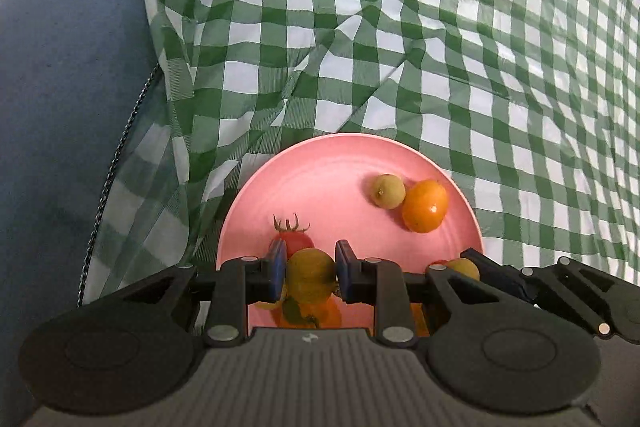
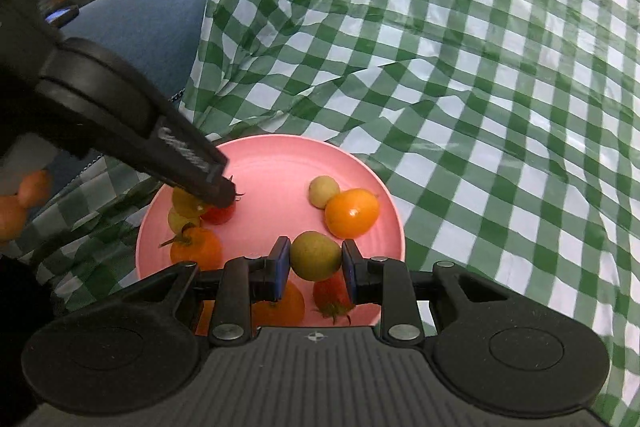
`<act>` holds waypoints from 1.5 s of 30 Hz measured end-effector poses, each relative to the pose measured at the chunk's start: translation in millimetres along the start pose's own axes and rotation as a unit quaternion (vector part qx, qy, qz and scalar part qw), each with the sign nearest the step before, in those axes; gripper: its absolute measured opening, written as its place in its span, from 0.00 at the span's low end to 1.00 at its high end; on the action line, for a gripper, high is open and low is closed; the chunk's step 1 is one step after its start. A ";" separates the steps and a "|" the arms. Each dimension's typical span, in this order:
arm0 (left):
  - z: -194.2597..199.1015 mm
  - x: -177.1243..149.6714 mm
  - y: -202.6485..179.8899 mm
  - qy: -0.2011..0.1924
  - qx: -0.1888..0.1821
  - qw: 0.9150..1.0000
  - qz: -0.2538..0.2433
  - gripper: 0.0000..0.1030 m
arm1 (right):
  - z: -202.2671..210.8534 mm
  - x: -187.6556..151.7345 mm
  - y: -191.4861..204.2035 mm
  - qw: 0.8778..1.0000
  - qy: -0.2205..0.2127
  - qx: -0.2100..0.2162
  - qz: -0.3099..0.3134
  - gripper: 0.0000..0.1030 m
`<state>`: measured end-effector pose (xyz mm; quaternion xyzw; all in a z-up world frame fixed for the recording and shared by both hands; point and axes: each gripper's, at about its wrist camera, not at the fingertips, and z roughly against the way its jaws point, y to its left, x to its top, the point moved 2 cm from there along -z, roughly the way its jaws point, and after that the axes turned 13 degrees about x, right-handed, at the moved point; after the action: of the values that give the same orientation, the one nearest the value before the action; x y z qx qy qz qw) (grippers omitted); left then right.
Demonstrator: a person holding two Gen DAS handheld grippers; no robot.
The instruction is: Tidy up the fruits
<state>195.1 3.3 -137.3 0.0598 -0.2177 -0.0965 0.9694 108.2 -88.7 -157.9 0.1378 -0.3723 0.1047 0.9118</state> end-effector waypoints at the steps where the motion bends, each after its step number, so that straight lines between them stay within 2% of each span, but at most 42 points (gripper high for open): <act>1: -2.3 1.2 -0.9 0.001 0.000 1.000 -0.003 0.28 | -1.9 0.8 -1.1 1.000 0.001 0.000 0.000 0.28; 4: -7.5 5.9 -3.1 0.004 -0.004 1.000 -0.017 0.33 | -3.1 4.3 -4.7 1.000 -0.003 0.000 -0.002 0.31; 5: -7.0 7.4 -2.5 0.004 -0.005 1.000 -0.020 0.55 | -1.0 5.0 -5.4 1.000 -0.006 -0.001 -0.002 0.43; 6: -4.8 9.0 -0.6 0.000 -0.003 1.000 -0.017 0.81 | 3.2 5.6 -5.1 1.000 -0.009 -0.002 -0.002 0.50; 8: 8.0 9.2 7.7 -0.029 0.013 0.999 0.003 1.00 | 12.6 5.4 -3.7 1.000 -0.015 -0.008 0.000 0.71; 11: 30.3 1.5 21.3 -0.057 0.025 0.998 0.003 1.00 | 34.3 -4.9 1.8 1.000 -0.018 -0.021 -0.006 0.84; 15: 54.9 -27.3 43.3 -0.056 0.072 0.996 0.014 1.00 | 61.3 -27.0 10.1 0.999 -0.010 -0.030 -0.034 0.89; 20: 84.7 -80.9 60.2 -0.043 0.090 0.995 0.027 1.00 | 88.3 -49.4 28.0 0.998 -0.002 -0.031 -0.061 0.90; 25: 106.5 -121.6 58.1 -0.040 0.086 0.995 0.035 1.00 | 113.1 -59.5 49.4 0.998 -0.005 -0.044 -0.048 0.92; 31: 136.8 -153.1 50.2 -0.081 0.087 0.992 0.035 1.00 | 148.1 -62.4 64.6 0.996 -0.043 -0.070 -0.044 0.93; 37: 157.0 -171.7 50.7 -0.097 0.078 0.991 0.048 1.00 | 172.3 -66.4 81.2 0.994 -0.072 -0.080 -0.023 0.94; 45: 169.4 -179.8 54.2 -0.107 0.078 0.989 0.058 1.00 | 186.1 -70.9 91.7 0.992 -0.091 -0.084 -0.018 0.94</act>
<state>-29.0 81.9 -50.4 0.1121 -0.3306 -0.0291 0.9366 -89.4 -70.0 -64.7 0.0768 -0.4582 0.0437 0.8844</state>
